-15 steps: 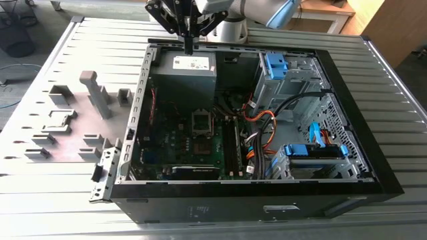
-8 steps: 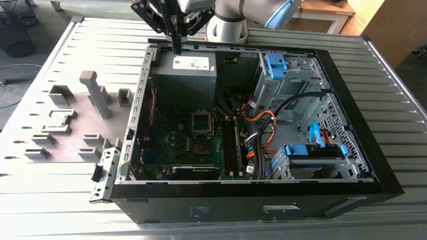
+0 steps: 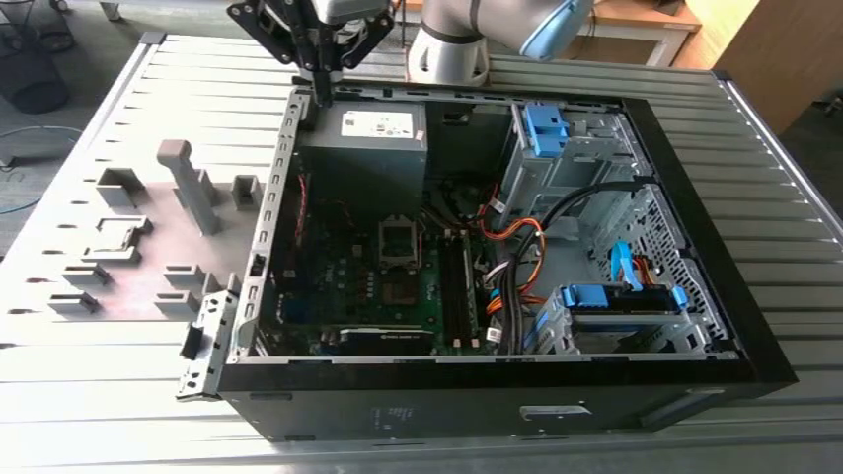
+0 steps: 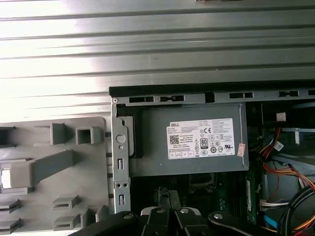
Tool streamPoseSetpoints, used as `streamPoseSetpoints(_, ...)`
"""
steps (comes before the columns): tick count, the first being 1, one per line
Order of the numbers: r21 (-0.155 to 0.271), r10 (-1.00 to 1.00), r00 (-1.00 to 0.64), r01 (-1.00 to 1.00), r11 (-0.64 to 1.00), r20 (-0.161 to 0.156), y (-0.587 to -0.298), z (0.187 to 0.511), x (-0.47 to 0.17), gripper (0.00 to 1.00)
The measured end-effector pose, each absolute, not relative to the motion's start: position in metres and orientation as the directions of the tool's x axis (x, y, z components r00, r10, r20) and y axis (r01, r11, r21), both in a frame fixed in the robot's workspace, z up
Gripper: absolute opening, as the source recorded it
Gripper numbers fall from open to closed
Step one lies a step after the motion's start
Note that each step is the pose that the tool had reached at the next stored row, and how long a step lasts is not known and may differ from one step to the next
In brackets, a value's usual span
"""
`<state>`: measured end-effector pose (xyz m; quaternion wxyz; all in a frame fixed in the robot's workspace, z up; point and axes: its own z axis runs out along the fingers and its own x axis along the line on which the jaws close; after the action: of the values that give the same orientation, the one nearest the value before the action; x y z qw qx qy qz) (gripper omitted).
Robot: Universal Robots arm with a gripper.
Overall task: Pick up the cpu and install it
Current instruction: 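Reach for the cpu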
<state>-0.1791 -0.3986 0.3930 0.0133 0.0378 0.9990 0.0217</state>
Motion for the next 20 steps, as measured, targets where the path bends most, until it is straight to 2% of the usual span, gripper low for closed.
streamPoseSetpoints(20, 0.044, 0.076, -0.997, 0.075, 0.996, -0.025, -0.393, 0.392, -0.240, 0.11)
